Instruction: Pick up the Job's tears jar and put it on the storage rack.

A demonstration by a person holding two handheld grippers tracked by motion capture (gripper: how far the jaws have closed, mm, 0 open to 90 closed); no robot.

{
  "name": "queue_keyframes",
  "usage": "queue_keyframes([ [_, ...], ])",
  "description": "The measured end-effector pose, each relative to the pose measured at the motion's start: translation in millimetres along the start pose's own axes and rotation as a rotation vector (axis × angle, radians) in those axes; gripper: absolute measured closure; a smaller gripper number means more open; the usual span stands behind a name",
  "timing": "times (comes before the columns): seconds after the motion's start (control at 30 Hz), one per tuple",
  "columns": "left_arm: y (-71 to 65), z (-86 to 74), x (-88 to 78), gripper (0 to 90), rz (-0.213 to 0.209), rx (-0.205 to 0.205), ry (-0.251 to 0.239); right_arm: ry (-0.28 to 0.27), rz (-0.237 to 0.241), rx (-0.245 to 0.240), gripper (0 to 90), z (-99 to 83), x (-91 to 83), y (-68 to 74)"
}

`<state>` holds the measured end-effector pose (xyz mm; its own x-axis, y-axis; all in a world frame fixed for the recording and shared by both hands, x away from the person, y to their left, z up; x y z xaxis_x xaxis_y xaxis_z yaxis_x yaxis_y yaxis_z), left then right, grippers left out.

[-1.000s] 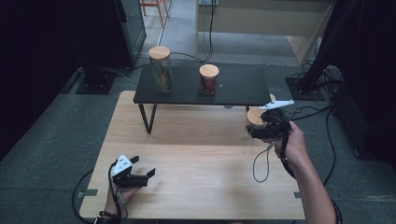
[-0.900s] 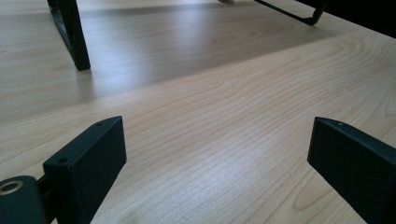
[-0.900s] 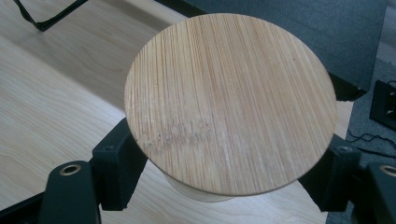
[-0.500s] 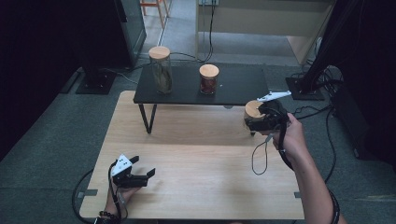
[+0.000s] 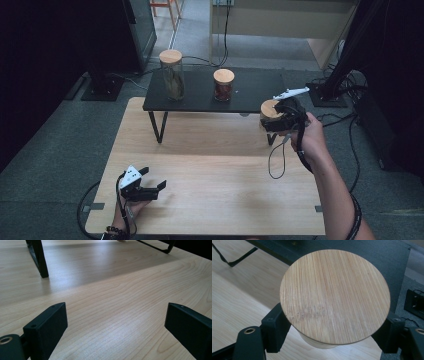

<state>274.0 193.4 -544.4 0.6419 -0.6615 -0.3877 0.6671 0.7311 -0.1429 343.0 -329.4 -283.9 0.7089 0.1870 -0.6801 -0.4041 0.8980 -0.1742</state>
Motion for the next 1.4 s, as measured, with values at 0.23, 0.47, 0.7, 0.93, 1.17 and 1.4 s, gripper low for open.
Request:
queue_keyframes([
  [0.23,0.2,0.2,0.2,4.5,-0.002,0.005,0.003,0.002,-0.016,-0.004,24.9,13.4,2.6,-4.5],
  [0.47,0.2,0.3,0.5,4.5,-0.002,0.001,0.003,0.006,-0.026,0.0,24.9,26.4,10.5,-9.0],
  [0.7,0.2,0.4,0.6,4.5,-0.004,0.003,0.003,0.011,-0.022,0.0,24.9,35.9,22.5,-9.1],
  [0.93,0.0,0.0,0.0,4.6,-0.006,0.009,0.001,0.017,-0.019,0.012,24.9,42.1,32.8,-13.4],
  [1.17,0.7,-0.3,-0.3,4.5,-0.011,0.005,-0.007,0.009,-0.014,0.032,24.9,45.6,39.7,-21.6],
  [1.4,0.8,-0.4,-0.6,4.5,-0.013,0.006,-0.007,0.007,-0.011,0.055,24.7,47.7,46.7,-27.7],
])
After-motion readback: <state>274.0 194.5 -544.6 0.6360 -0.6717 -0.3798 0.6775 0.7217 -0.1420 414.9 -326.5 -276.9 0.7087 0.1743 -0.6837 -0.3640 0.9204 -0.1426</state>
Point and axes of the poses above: each handheld gripper's, and its own axes: x roughly forward along the jaws, z roughly out of its top, y roughly to its left, the point moved 9 cm from there along x, roughly forward along the jaws, and after that the axes turned 3 degrees about -z, right-handed, at the moved point
